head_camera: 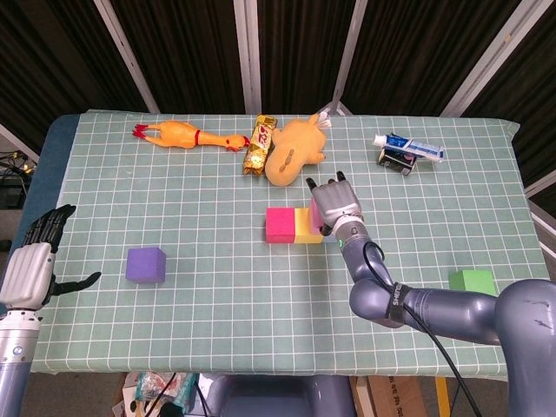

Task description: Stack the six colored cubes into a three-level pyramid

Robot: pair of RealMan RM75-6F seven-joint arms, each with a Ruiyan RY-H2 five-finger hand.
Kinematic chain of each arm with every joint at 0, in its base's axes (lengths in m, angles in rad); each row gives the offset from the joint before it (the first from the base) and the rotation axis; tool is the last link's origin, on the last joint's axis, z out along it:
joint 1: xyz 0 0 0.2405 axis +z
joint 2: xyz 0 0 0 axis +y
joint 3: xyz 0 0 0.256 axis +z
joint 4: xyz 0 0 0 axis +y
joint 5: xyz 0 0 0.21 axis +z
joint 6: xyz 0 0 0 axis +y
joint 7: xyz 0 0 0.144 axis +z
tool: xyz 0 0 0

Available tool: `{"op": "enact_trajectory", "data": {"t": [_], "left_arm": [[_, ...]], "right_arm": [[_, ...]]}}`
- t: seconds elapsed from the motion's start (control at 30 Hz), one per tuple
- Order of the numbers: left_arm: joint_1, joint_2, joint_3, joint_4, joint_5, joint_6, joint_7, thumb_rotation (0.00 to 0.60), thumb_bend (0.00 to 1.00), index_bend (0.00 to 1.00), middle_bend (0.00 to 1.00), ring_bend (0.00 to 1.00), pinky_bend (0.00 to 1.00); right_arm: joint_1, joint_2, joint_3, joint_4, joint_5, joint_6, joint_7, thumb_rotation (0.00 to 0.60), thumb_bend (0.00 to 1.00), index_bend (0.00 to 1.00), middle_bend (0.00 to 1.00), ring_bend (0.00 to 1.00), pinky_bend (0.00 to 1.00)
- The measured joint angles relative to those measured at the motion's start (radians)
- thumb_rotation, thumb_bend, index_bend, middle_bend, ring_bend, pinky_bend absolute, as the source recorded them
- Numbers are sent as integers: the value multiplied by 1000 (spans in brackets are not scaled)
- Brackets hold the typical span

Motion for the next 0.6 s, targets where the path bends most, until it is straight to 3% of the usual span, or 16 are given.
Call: {"op": "enact_trajectory", "data": {"t": [0.6], "left_arm": [[2,4,1,1,6,1,-7,600,100,0,29,0,29]], "right_arm": [[-2,5,-6,-11,0,7,-9,600,273,0,237,113,0]]}}
